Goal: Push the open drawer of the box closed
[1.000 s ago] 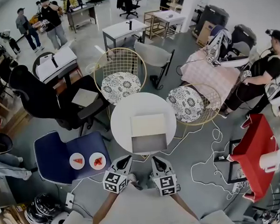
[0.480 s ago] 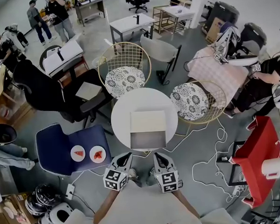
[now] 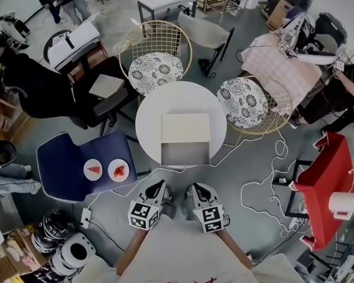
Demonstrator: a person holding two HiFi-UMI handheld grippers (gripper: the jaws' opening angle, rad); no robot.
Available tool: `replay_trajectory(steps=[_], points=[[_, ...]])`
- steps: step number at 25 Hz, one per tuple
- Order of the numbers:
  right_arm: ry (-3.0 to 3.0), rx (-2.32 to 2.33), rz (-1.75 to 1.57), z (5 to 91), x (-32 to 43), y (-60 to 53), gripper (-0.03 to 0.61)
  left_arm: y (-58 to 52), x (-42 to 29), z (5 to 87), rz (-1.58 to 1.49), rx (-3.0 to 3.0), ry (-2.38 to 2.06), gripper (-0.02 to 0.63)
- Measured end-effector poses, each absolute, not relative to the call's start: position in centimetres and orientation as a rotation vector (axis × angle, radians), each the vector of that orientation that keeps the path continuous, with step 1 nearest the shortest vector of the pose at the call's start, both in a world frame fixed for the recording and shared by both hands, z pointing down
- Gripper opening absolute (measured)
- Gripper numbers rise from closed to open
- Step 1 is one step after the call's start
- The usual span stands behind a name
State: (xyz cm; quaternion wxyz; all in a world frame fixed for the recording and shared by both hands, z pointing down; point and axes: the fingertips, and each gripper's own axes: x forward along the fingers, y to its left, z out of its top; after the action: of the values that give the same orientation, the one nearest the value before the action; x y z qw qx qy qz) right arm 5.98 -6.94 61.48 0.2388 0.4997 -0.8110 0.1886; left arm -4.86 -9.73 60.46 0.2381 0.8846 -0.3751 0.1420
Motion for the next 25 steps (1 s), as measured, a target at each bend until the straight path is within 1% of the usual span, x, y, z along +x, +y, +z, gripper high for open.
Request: replay_trajectory(steps=[7, 14, 15, 16, 18, 25], points=[[-2.174, 1.282, 0.682, 66.9, 5.6, -4.4, 0.015, -8.5, -4.4, 62.6, 0.417, 2.381, -1.011, 0.012], [-2.119, 1.191, 0.811, 71.9, 4.3, -2.9, 0.020, -7.4, -5.8, 64.3, 0.440, 2.330, -1.029, 0.012], [-2.110, 1.185, 0.827, 72.5, 4.2, -2.9, 0.045, -7.3, -6.0, 64.6, 0.444, 2.325, -1.029, 0.012], [-2.100, 1.190, 0.844, 73.0, 4.1, -3.1, 0.126, -7.2, -6.2, 64.8, 0.450, 2.322, -1.028, 0.012], [-2.068, 1.235, 0.868, 73.9, 4.5, -3.8, 0.162, -7.1, -6.4, 65.0, 0.455, 2.316, -1.026, 0.012], [-1.963, 1.322, 0.930, 77.7, 5.1, -8.5, 0.167, -7.4, -6.7, 65.1, 0.448, 2.302, -1.029, 0.012]])
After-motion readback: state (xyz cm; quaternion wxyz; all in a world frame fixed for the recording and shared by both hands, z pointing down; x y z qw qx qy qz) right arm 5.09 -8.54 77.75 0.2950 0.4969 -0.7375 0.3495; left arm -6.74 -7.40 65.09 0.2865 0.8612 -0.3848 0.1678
